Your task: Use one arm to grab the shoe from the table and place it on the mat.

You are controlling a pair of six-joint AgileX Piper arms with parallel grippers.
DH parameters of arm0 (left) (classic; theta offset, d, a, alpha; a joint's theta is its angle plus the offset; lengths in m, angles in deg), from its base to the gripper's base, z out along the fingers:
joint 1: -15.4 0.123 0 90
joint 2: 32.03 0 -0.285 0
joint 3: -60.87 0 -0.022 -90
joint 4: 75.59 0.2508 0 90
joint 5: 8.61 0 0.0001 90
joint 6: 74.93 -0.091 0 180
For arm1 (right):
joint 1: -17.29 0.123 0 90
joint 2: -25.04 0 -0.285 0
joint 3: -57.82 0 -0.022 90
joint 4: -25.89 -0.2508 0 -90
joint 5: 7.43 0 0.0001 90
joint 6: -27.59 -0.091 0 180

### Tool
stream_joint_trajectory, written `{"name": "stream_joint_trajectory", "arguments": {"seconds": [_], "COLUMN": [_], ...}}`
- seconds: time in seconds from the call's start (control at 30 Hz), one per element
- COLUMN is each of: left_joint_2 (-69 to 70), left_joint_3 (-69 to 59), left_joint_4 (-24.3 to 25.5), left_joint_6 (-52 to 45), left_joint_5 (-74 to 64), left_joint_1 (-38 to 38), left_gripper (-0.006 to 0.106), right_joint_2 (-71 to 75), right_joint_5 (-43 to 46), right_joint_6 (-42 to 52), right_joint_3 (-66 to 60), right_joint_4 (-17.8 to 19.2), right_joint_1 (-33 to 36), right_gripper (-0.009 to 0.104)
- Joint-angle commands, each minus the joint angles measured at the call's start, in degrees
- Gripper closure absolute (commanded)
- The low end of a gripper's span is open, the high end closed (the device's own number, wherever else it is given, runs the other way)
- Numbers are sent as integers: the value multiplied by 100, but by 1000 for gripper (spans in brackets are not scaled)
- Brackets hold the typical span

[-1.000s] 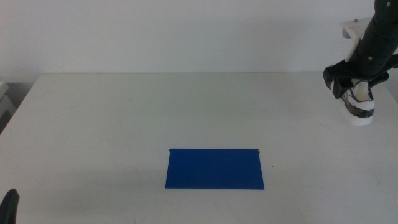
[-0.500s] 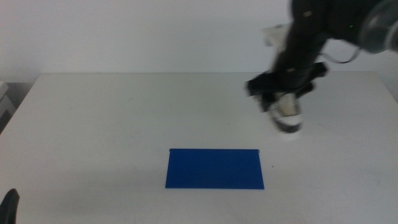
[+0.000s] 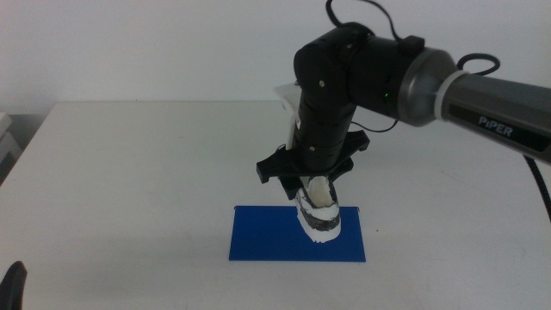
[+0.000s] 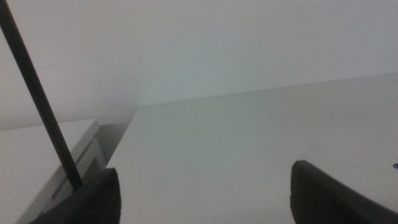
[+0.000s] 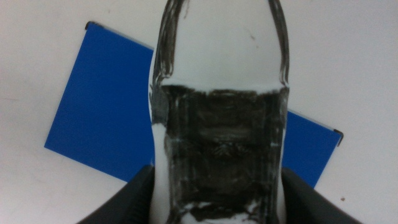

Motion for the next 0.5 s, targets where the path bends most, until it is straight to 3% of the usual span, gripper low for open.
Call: {"name": "stream_joint_trajectory", "arguments": {"seconds": [0.0, 0.27, 0.47], "left_joint_2": [39, 39, 39], "left_joint_3": [-29, -29, -29], "left_joint_4": [-49, -49, -49], "left_joint_6": [34, 34, 34], "left_joint_5": [468, 468, 468], "left_joint_1": [-22, -22, -22], "left_gripper": [7, 7, 7], "right_joint_2": [320, 320, 320], "right_joint_5": [160, 242, 372], "right_joint_6": [-22, 402, 2272], "right_joint_3": [118, 118, 118], "right_joint_4": [155, 230, 498], "right_joint_1": [31, 92, 92], "right_gripper": [99, 99, 99]}}
